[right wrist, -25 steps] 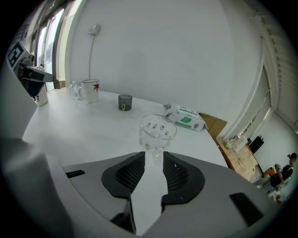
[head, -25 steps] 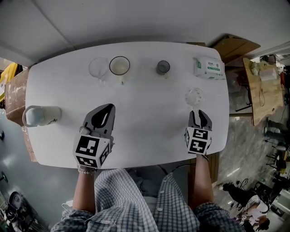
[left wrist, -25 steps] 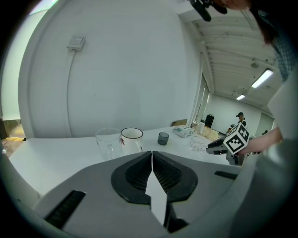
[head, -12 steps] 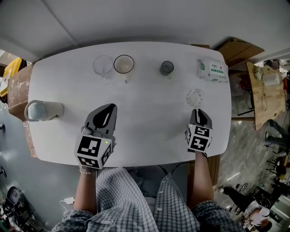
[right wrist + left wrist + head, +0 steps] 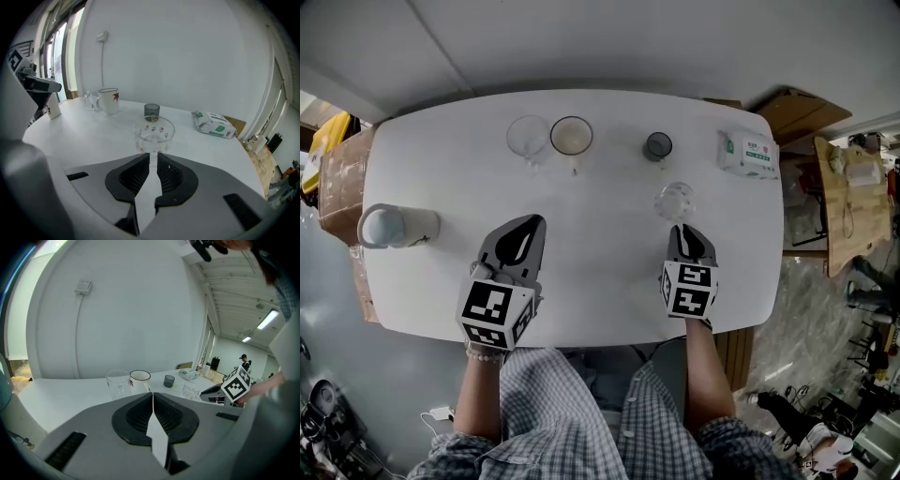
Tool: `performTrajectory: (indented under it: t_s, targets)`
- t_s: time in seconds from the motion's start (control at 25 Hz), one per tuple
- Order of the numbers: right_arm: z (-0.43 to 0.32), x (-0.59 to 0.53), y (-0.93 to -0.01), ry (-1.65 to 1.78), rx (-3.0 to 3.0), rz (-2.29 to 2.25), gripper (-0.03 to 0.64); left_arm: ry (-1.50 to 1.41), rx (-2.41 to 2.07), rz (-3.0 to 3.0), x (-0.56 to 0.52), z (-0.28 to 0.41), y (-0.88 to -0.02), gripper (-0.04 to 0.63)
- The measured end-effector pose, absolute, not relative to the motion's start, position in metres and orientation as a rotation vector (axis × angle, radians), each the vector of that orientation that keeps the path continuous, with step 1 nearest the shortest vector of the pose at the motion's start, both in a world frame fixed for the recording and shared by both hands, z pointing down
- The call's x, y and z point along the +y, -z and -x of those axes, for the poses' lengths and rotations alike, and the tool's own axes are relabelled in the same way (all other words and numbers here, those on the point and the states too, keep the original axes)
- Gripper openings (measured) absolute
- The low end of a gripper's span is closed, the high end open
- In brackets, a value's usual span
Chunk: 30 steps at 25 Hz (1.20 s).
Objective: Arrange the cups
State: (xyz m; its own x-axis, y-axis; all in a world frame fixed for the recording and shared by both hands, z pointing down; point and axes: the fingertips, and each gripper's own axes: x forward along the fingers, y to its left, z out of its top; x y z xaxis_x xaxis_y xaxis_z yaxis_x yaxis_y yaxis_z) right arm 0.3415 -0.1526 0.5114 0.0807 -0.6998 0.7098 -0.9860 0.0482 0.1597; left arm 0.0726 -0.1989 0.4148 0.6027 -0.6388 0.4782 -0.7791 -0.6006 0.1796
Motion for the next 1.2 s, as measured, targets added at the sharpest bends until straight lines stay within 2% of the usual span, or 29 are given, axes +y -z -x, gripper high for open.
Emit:
performTrajectory:
  t_s: [0.56,1.2]
  targets:
    - [-0.260,-0.218,-0.514,-0.611,-1.770,-1.701,0.060,-0.520,-1.190,-2.413,-0.208,-0.039,-0.419,0.015]
    - [-0.225,-0.275,-0.516,-0.652,-1.793,-1.743,0.060,-0.520,-1.214,-2.375,-0.219,-0.013,-0.424,0.015]
